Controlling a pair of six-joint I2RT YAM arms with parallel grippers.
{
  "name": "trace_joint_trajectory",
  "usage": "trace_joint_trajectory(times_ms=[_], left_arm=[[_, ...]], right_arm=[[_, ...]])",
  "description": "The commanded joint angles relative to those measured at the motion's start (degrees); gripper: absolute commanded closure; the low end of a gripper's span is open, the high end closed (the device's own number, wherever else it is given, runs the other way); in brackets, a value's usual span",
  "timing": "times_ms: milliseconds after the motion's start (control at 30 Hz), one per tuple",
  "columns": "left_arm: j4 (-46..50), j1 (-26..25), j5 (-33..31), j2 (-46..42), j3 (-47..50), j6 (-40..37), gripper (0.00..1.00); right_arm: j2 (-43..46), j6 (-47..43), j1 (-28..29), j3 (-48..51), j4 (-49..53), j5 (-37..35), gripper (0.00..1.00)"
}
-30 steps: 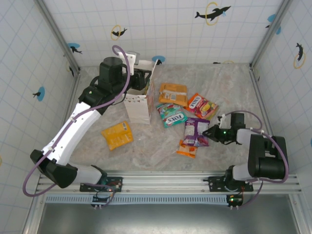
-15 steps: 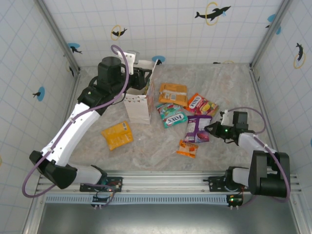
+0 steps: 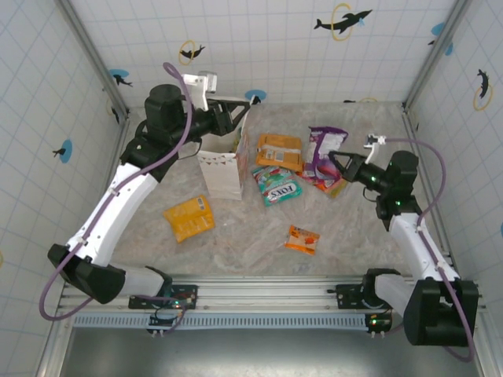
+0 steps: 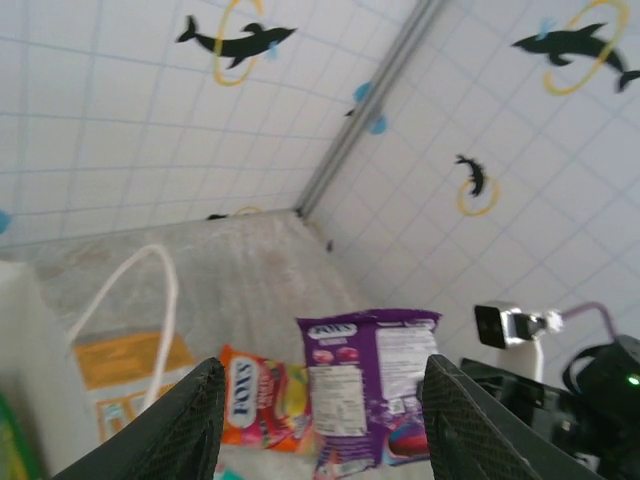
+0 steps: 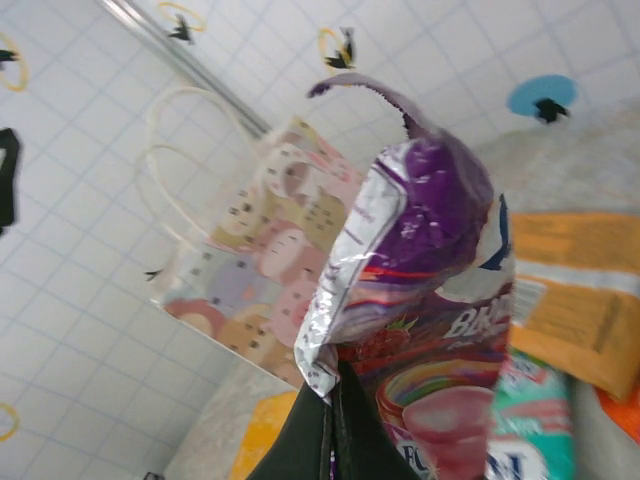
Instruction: Place the snacks into the paper bag
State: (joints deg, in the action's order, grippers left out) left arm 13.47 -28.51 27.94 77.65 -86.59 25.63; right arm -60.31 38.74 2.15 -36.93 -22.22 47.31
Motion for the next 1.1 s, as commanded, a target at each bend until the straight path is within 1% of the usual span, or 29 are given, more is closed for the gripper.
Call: trace_joint_trajectory(times_ms=[0, 167, 333, 467, 667, 800, 933, 1067], left_arm=[[-9.1, 0.2, 10.7, 0.5, 2.9, 4.4, 0.45], [-15.2, 0.5, 16.2, 1.2, 5.8, 7.3, 0.42], [-19.5, 1.1, 18.1, 1.9, 7.7, 9.3, 0.41], [-27.8, 1.5, 20.1, 2.5, 10.6, 14.2, 0.40], [-39.4, 1.5, 24.3, 4.3, 12.3, 20.0, 0.38], [-46.8, 1.5, 26.4, 5.5, 13.4, 23.9, 0.37], [-49.7, 1.5, 27.5, 6.4, 13.5, 25.3, 0.37], [-45.5, 1.9, 25.8, 6.2, 13.8, 22.1, 0.36]], right_arm=[[-1.9, 2.0, 3.2, -7.3, -7.9, 2.9, 1.00], [-6.2, 4.1, 7.2, -15.6, -12.6, 4.3, 1.00], [-10.3, 6.3, 9.6, -23.7, -16.2, 6.5, 1.00], [-13.4, 8.4, 11.6, -29.1, -18.1, 8.0, 1.00], [-15.9, 8.9, 14.6, -32.9, -19.1, 9.1, 1.00], [-17.5, 12.3, 15.9, -33.5, -24.0, 9.7, 1.00], [-18.6, 14.8, 16.5, -34.2, -27.2, 10.6, 1.00], [-18.5, 15.4, 16.6, -34.2, -28.2, 11.2, 1.00]])
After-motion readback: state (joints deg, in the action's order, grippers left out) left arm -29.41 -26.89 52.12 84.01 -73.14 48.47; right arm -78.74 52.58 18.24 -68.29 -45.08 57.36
